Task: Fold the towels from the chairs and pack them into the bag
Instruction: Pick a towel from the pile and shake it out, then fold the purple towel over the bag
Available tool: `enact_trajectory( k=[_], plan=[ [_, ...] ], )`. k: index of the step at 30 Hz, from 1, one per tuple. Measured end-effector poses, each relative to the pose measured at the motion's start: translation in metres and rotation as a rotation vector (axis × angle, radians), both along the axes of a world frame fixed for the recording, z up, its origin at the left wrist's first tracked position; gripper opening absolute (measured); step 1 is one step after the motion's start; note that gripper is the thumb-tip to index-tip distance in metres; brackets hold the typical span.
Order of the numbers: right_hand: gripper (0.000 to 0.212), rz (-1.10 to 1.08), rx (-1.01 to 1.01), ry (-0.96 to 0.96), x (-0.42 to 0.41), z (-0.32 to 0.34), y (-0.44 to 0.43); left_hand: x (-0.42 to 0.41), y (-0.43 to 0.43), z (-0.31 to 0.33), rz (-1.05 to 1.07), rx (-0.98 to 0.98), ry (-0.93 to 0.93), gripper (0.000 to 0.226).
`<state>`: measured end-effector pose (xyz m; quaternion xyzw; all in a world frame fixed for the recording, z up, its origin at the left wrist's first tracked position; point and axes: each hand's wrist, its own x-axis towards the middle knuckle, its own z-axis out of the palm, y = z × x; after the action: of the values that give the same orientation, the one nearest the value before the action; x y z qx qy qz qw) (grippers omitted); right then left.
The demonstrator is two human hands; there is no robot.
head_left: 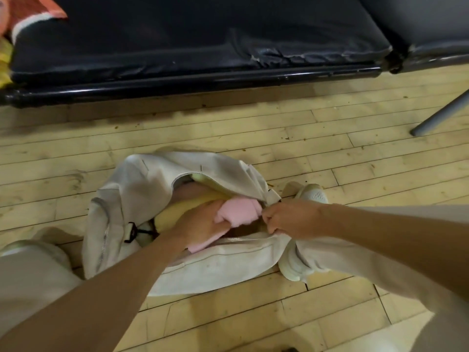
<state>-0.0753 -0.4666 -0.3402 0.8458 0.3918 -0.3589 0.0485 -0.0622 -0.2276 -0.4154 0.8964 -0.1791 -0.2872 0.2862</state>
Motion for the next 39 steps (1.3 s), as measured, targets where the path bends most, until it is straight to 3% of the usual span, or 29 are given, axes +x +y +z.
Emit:
enact_trajectory(
  k=[3, 9, 15, 19, 22, 27, 31, 35, 39],
  plan=[
    [0.02, 0.003, -0.019, -0.035, 0.001, 0.007, 0.002, -0.009, -0.033, -0.001, -0.081, 0.065, -0.054, 0.046],
    [0.037, -0.038, -0.066, -0.002, -0.01, 0.01, 0.011, -0.018, -0.042, -0.01, -0.443, 0.3, 0.214, 0.042],
    [0.046, -0.112, -0.104, -0.032, -0.001, 0.033, 0.011, -0.003, -0.026, 0.051, -0.177, 0.208, 0.133, 0.035],
    [0.034, -0.249, -0.011, -0.131, 0.01, 0.079, 0.017, 0.018, -0.003, 0.12, -0.236, 0.216, 0.122, 0.025],
    [0.031, -0.383, 0.123, -0.215, 0.015, 0.118, 0.03, 0.028, 0.005, 0.18, -0.201, 0.095, 0.165, 0.024],
    [0.028, -0.439, 0.356, -0.411, 0.031, 0.19, 0.066, 0.043, 0.038, 0.272, -0.097, -0.044, -0.103, 0.023],
    [0.025, -0.477, 0.569, -0.531, 0.058, 0.237, 0.104, 0.057, 0.083, 0.325, -0.008, -0.043, -0.39, 0.024],
    [0.028, -0.47, 0.675, -0.516, 0.097, 0.258, 0.157, 0.078, 0.146, 0.331, 0.163, 0.021, -0.596, 0.026],
    [0.031, -0.567, 0.809, -0.411, 0.13, 0.253, 0.212, 0.085, 0.212, 0.303, 0.378, 0.199, -0.964, 0.036]
  ],
)
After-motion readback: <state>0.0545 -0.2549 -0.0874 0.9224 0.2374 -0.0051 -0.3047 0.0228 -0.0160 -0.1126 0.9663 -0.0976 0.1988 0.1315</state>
